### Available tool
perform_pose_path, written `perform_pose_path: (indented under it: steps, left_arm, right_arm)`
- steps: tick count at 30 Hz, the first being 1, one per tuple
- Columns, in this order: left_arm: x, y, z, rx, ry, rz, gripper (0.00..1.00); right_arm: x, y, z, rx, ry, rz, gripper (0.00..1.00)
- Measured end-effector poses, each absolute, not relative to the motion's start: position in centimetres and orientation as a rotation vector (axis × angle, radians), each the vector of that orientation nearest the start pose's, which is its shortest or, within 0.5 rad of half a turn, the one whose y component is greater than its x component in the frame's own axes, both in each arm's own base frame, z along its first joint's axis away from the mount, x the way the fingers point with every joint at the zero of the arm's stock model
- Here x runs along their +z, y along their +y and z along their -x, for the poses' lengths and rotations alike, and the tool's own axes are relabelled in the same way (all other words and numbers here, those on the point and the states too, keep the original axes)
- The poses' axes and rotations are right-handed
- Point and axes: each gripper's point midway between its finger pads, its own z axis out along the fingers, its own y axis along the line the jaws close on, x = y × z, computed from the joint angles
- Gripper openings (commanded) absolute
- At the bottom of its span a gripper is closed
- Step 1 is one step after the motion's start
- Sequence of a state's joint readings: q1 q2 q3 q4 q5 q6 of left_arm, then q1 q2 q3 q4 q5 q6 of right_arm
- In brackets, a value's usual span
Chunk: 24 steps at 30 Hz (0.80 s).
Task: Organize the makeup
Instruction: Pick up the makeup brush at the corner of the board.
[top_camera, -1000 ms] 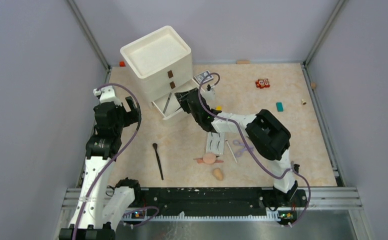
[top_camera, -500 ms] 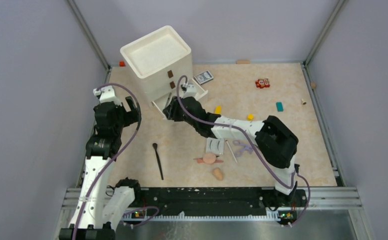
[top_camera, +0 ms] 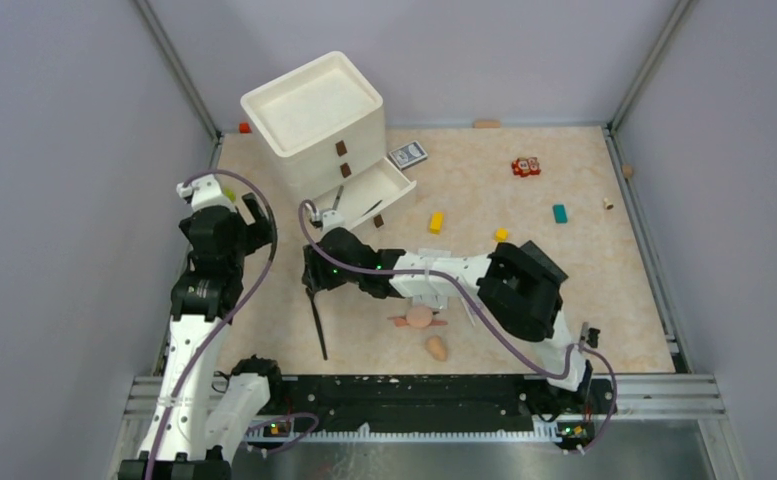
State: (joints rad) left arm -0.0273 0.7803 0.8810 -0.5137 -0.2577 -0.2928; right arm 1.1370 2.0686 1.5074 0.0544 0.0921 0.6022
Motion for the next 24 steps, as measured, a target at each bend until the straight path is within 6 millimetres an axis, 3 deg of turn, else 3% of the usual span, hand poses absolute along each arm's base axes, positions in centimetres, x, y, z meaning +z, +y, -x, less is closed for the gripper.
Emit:
perform_pose_path:
  steps: [9,16,24]
  left_arm:
    - [25.4,5.5,-26.6,0.192,1.872,0.602,0.99]
    - [26.1,8.4,-24.8,0.331,1.785,0.801,0.99]
    - [26.1,10.6,-22.7,0.459,1.7,0.973,0.99]
  right_arm:
    - [5.4,52.6,-21.6,0.795,2.306,0.611,0.47]
    - [4.4,53.7,-20.6,0.754,2.317,0.644,0.46]
    - [3.3,53.1,-20.1,0.627,2.314,0.68,0.43]
